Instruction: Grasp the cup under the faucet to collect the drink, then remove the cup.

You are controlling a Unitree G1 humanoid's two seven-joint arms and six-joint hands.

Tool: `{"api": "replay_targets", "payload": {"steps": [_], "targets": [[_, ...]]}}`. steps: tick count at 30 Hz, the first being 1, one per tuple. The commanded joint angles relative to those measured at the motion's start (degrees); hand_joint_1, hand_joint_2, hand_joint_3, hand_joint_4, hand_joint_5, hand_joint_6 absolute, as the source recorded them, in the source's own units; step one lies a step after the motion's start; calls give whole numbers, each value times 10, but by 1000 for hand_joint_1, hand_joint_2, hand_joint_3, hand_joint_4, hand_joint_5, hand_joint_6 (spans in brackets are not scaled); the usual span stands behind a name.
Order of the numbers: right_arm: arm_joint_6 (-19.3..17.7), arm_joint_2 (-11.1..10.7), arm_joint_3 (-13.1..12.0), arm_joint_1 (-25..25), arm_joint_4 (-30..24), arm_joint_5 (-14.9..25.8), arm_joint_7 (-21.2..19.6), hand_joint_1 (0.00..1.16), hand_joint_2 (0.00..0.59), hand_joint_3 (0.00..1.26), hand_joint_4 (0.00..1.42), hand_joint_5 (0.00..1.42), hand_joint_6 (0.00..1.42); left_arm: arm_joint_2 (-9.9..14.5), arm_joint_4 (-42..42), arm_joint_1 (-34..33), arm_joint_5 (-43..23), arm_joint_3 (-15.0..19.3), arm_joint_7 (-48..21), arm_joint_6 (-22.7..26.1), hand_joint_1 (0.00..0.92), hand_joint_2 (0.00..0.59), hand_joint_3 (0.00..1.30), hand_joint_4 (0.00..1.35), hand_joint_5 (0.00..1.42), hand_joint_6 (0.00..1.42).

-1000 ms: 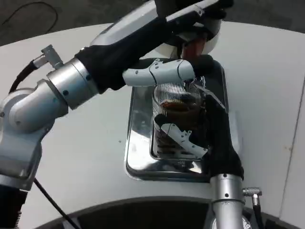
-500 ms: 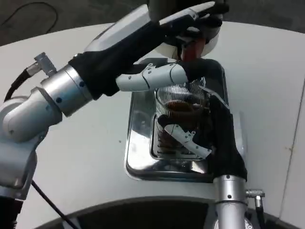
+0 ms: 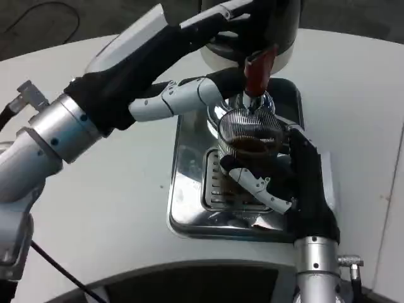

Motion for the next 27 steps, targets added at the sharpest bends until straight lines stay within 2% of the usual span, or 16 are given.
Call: {"api": "replay_targets", "payload": {"steps": [1, 17, 27], "targets": [[4, -11, -7, 27, 4, -1, 2, 830, 206, 678, 813, 975, 867, 7, -17, 19, -4, 12, 16, 6, 0, 141, 149, 189, 288, 241], [-13, -41, -22, 78, -54, 12, 39, 849, 199, 741, 882, 1091, 1011, 13, -31, 43, -9, 44, 53, 12, 0, 146, 168, 208, 301, 245], [-20, -43, -34, 100, -88, 15, 56, 854, 189, 766, 914, 1122, 1071, 14, -60, 81, -11, 69, 74, 22, 0, 148, 190, 223, 314, 248]]}}
